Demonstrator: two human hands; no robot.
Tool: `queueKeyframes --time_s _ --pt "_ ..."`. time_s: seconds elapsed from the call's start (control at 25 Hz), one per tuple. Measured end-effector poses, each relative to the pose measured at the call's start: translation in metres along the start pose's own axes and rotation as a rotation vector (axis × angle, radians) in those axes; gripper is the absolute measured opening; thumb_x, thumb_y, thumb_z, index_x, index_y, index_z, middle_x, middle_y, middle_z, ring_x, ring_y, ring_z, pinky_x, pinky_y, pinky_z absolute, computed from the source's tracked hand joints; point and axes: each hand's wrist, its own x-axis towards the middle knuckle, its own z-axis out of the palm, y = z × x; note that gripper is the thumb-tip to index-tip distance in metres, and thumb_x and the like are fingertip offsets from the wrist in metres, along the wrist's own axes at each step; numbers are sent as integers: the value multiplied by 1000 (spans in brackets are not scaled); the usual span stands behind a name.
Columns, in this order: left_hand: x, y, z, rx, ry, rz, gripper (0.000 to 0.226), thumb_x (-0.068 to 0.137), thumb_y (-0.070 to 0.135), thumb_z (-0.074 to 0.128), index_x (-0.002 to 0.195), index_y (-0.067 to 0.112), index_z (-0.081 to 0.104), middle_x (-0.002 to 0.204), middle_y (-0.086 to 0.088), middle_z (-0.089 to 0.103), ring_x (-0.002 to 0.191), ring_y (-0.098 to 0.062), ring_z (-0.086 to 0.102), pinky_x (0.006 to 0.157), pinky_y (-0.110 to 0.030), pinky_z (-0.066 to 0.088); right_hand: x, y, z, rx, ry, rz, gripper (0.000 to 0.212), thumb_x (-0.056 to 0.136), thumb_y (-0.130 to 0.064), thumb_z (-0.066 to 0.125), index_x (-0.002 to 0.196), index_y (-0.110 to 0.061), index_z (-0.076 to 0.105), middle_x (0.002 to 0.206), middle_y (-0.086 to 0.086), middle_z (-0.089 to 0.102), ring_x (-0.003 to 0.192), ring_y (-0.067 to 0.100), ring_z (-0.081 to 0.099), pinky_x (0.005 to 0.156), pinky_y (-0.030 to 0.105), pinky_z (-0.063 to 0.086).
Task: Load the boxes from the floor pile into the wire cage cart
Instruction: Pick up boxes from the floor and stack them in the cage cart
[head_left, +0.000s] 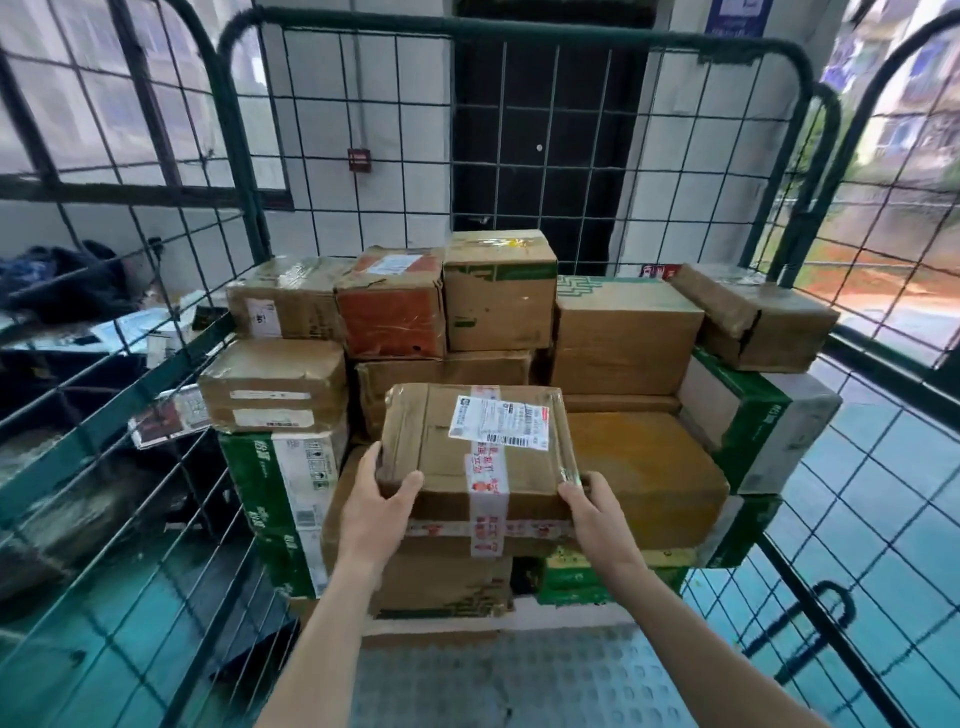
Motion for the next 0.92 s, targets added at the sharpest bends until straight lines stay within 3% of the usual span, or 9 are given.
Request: queueKeyframes --time_s 0.16,0.28,0.4,0.52,0.76,0.92 --pt "28 20 38 62 -34 13 85 89 46 73 158 31 25 155 -2 44 139 -28 44 114 -47 39 48 -15 -35 -74 38 -82 23 106 -32 45 126 -22 49 108 -2 63 98 11 63 72 26 54" --pt "43 41 99 47 -118 48 92 86 44 77 160 26 24 157 -3 43 141 -25 42 115 -42 36 89 -11 -92 -150 120 -109 27 106 -31 43 131 -24 49 110 -4 63 98 9 62 72 27 54" --pt "53 61 168 51 -195 88 94 85 47 77 160 27 23 158 -1 40 142 -24 41 116 -43 37 127 0 -154 -235 216 -86 35 105 -33 41 137 -23 49 117 0 64 104 15 62 91 41 56" --pt "62 75 225 49 -258 111 91 88 45 74 160 28 20 156 -1 42 140 -23 43 115 -44 41 158 13 -203 -276 254 -41 46 104 -37 40 149 -23 41 135 4 59 119 21 57 105 49 49" --pt "92 86 292 113 -277 88 88 87 51 72 158 31 24 153 0 47 137 -23 48 112 -48 44 191 24 -245 -269 196 -3 75 100 -54 49 161 -25 16 157 0 38 141 24 42 117 47 38" --pt "107 90 318 112 -271 82 84 89 47 72 158 29 27 152 0 48 138 -24 47 113 -48 44 212 27 -262 -392 176 -57 69 105 -45 45 162 -22 14 162 3 32 146 23 36 117 39 33"
